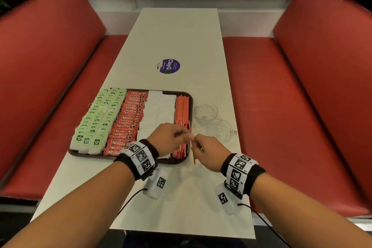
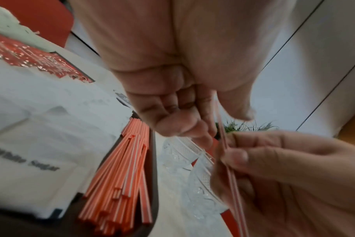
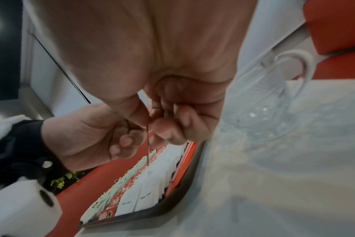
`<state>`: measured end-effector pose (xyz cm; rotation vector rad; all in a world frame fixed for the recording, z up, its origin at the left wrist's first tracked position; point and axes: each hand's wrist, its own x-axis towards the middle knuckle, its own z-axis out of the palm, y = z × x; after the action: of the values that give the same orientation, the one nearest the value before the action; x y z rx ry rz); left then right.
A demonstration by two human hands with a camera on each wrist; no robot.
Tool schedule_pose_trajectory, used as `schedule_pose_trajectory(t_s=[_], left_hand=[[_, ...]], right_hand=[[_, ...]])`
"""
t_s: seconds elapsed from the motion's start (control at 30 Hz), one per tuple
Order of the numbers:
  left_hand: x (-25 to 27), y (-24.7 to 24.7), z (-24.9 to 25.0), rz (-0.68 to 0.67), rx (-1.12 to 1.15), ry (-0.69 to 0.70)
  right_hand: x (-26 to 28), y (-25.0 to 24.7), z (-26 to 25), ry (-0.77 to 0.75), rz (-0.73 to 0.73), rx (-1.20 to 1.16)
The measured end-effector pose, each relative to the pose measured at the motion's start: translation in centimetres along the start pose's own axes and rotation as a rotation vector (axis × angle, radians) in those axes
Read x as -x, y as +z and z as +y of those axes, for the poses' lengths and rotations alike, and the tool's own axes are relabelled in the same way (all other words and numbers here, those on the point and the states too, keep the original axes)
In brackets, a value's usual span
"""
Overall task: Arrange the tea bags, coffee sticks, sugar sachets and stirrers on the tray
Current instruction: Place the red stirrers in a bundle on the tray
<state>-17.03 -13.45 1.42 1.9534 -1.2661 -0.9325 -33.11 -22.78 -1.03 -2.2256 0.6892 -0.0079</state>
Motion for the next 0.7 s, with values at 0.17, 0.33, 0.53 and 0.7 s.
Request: schedule_pose_trajectory(t_s=[0.17,0.33,0.53,0.7], left_hand=[[-1.8,-0.7,-1.9,0.147,-0.055,-0.099],[-4.7,-0.9,-3.8,0.131,-0.121,-0.331],[-6.2,0.2,-3.9,0.072,-0.241,-0.390],[-5.3,-1.5,-3.8,0.134,-0.225,-0.352]], right_hand=[[-1.7,1.3,-1.1,0.044,0.045,-0.023],[-2.3,2.9,-0.4,0.234,-0.095,0.138],[-3.7,4.1,-0.2,0.333,-0.083,0.095],[-4.1,4.3,-0.6,0.366,-0.062,0.082]])
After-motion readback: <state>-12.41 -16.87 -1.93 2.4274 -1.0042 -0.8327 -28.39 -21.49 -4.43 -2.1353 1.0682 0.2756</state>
